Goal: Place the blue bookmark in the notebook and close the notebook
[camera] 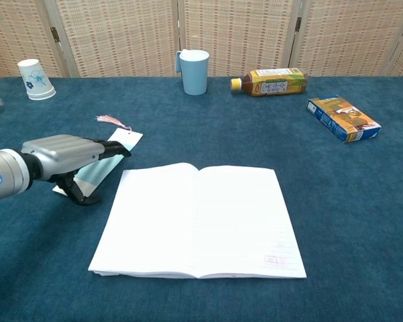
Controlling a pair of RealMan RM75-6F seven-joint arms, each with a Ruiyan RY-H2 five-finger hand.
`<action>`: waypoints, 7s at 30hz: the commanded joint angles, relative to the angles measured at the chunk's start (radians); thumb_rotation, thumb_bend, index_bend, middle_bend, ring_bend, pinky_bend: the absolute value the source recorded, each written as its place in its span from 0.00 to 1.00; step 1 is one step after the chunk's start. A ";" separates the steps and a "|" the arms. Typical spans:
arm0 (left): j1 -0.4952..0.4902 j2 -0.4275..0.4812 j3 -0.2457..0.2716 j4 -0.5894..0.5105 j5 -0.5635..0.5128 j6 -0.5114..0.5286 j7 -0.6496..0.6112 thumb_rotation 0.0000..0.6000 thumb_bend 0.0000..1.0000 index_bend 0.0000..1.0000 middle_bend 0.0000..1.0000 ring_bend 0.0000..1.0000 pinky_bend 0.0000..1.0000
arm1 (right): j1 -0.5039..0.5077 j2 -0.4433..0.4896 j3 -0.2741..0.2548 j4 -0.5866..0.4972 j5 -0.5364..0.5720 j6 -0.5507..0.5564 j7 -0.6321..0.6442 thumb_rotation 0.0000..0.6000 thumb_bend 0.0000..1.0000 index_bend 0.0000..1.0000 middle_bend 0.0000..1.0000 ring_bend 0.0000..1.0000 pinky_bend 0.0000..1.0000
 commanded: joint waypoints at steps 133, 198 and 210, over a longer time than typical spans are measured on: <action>-0.105 -0.018 0.024 0.107 -0.228 0.000 0.024 1.00 0.40 0.10 0.07 0.00 0.11 | -0.016 -0.009 0.003 0.023 0.010 0.007 0.025 1.00 0.21 0.00 0.03 0.00 0.00; -0.125 0.018 -0.015 0.042 -0.426 -0.009 0.167 1.00 0.40 0.11 0.05 0.00 0.11 | -0.020 -0.016 0.002 0.052 0.013 0.007 0.060 1.00 0.21 0.00 0.03 0.00 0.00; -0.128 0.002 -0.012 0.052 -0.423 -0.011 0.147 1.00 0.40 0.16 0.05 0.00 0.11 | -0.019 -0.016 0.003 0.052 0.016 0.004 0.060 1.00 0.21 0.00 0.03 0.00 0.00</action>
